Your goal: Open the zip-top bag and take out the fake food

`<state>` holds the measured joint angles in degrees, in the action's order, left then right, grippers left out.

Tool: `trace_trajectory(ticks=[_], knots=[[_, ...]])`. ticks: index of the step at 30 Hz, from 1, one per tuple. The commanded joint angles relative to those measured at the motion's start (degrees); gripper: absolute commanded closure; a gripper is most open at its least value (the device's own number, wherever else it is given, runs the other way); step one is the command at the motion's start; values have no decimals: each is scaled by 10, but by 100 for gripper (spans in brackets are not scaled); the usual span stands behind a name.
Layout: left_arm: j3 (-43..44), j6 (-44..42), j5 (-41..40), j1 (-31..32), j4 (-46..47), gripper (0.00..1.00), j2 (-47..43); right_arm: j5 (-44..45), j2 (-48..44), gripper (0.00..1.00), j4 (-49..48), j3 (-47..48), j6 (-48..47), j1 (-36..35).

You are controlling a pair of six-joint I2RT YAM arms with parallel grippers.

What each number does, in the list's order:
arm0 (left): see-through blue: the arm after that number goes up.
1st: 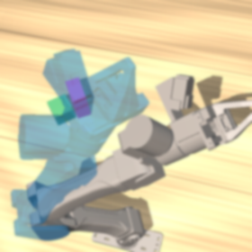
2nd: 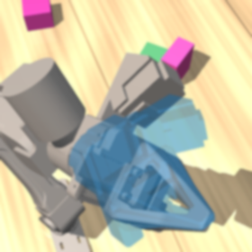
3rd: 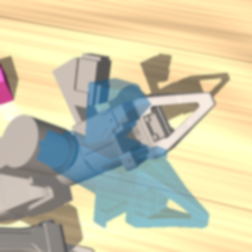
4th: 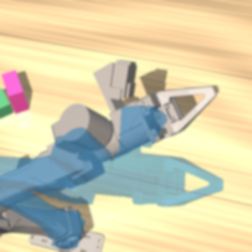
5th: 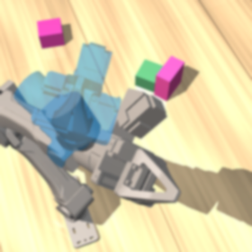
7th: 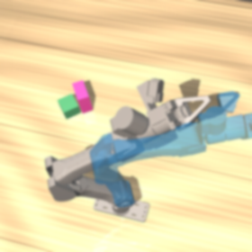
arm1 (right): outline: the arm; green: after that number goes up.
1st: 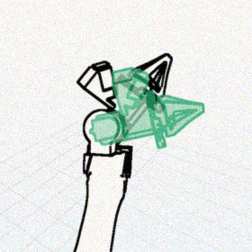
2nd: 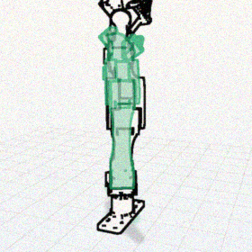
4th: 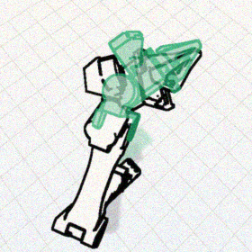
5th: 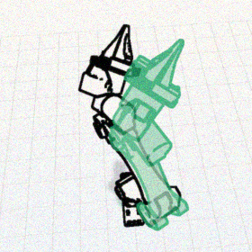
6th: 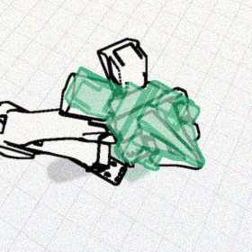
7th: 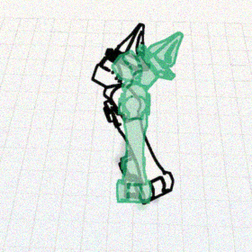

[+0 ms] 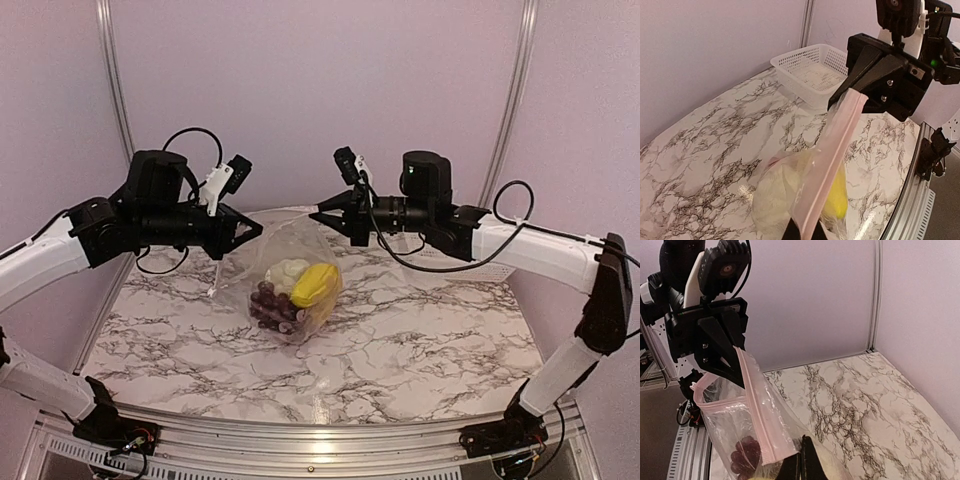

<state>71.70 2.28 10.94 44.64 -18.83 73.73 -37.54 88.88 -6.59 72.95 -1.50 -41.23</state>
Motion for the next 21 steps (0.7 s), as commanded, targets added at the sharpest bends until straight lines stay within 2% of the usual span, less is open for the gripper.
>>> trace_trajectory(ticks=[1,5,8,10,13,16,18,21], knots=[[2,44,-94,-5,46,100,-81,-21,87,100,-114,89,54,-18],[33,56,-137,-4,-42,100,-66,-36,200,100,-172,197,104,-34],[43,91,-138,-4,-73,100,-25,-31,257,93,-230,231,153,-35],[29,117,-132,-4,-60,100,0,-18,274,88,-245,226,168,-31],[-23,159,-129,-4,10,100,30,-4,267,70,-252,178,181,-18],[-35,187,-117,-4,66,100,66,19,224,49,-247,81,192,5],[-37,213,-112,-4,93,100,85,46,179,40,-225,25,193,19],[-29,245,-86,-3,107,100,119,74,110,35,-178,-37,187,33]])
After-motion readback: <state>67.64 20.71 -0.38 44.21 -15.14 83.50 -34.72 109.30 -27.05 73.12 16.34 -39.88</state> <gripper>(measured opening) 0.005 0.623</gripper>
